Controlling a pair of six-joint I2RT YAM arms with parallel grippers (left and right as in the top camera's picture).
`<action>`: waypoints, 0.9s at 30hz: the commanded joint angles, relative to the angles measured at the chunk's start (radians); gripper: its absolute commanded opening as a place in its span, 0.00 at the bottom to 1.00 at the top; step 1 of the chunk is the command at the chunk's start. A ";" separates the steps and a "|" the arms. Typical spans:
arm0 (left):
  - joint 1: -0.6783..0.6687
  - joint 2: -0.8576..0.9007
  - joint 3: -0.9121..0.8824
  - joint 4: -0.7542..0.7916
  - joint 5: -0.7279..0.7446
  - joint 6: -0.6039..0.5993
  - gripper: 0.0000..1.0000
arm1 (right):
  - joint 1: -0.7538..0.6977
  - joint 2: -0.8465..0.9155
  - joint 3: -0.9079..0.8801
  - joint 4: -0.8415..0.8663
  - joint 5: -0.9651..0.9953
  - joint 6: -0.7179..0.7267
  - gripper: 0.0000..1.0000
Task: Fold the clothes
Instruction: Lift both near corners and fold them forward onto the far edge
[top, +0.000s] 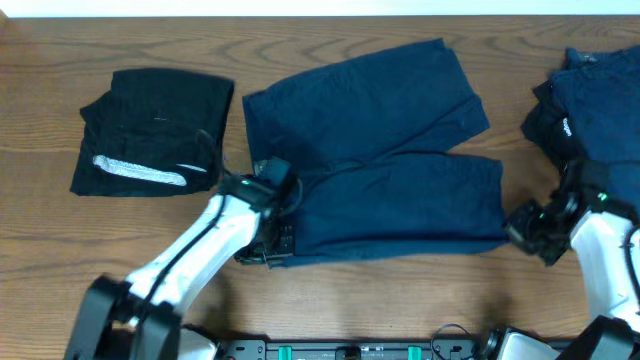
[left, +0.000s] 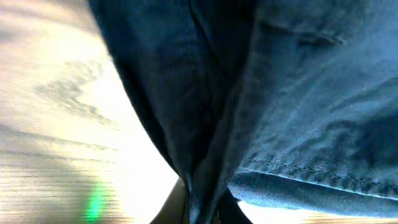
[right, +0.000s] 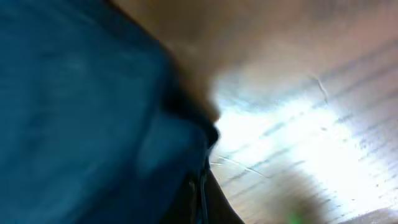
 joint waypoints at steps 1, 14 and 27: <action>0.030 -0.064 0.031 -0.014 -0.061 0.008 0.06 | 0.027 -0.001 0.084 -0.014 -0.006 -0.025 0.01; 0.124 -0.090 0.190 -0.037 -0.080 0.009 0.06 | 0.165 0.045 0.393 -0.015 0.010 -0.032 0.01; 0.170 -0.089 0.274 0.273 -0.080 0.008 0.07 | 0.244 0.204 0.505 0.338 0.002 -0.069 0.01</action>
